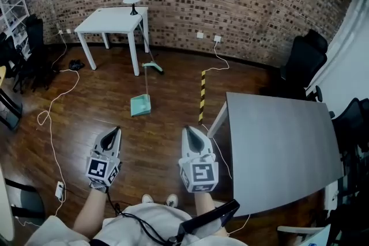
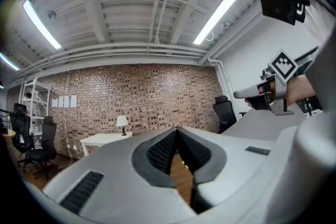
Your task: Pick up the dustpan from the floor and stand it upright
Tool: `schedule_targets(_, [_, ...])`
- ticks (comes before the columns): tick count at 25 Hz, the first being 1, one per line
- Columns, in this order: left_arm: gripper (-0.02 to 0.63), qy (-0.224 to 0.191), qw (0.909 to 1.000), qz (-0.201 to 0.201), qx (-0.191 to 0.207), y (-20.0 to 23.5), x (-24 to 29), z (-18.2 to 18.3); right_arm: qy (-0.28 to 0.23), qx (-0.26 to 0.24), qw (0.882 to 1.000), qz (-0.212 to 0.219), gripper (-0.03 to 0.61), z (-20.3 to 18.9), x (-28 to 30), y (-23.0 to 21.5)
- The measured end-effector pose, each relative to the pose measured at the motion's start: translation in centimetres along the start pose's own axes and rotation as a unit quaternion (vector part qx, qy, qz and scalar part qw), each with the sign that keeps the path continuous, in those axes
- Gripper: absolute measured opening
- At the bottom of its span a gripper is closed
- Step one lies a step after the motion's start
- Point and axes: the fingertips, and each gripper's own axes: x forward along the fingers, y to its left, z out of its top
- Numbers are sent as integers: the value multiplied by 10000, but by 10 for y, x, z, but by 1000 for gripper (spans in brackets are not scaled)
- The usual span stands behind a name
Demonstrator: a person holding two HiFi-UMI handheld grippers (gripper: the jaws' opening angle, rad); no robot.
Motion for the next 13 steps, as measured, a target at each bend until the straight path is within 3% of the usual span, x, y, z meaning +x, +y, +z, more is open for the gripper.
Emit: schedule_targets(13, [11,-100,9999,-37,55,18,-38,-9,-55,-185,9997,160,-17,-10,-5,56])
